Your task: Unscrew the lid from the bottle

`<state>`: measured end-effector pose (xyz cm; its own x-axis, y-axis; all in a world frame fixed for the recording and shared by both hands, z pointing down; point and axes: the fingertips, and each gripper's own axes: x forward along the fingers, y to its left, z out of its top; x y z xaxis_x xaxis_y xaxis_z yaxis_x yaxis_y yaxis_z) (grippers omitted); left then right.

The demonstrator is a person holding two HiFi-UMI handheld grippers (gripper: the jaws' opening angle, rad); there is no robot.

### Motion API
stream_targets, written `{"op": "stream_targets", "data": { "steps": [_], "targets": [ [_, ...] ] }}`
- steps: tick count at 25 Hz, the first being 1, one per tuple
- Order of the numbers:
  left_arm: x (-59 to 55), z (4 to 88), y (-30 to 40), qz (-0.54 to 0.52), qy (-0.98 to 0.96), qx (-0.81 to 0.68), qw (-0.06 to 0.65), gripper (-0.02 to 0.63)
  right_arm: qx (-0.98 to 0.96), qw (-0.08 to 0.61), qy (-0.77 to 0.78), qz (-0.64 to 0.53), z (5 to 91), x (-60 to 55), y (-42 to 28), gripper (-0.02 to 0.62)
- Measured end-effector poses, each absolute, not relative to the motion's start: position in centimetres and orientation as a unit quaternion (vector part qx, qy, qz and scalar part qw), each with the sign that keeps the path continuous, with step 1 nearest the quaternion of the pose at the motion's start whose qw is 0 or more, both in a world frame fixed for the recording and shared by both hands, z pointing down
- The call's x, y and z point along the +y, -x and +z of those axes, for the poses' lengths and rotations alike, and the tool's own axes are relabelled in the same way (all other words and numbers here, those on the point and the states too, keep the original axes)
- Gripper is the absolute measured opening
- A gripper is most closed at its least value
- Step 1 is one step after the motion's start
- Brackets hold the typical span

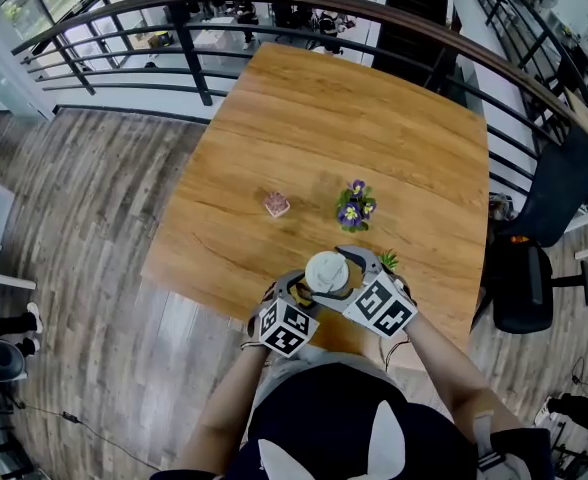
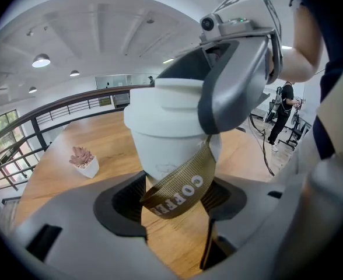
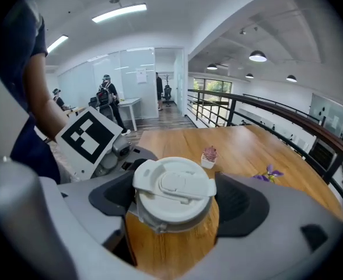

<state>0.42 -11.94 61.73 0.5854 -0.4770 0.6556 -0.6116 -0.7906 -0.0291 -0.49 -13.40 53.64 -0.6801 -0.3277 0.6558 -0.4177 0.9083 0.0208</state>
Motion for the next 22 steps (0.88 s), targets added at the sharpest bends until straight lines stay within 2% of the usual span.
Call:
{"op": "stream_targets", "data": {
  "steps": [12, 18, 22],
  "targets": [
    [-11.94, 61.84, -0.39, 0.335, -0.886, -0.304, 0.103, 0.279, -0.924, 0.380, -0.029, 0.023, 53.94, -12.71, 0.56, 0.426],
    [-12.18, 61.47, -0.59, 0.335, -0.886, -0.303, 0.103, 0.281, -0.917, 0.393, -0.062, 0.035, 53.63, -12.97, 0.50, 0.434],
    [-12.28, 61.53, -0.78, 0.335, -0.886, -0.304, 0.102, 0.281, -0.917, 0.378, -0.120, 0.040, 53.91, -13.40, 0.49, 0.481]
  ]
}}
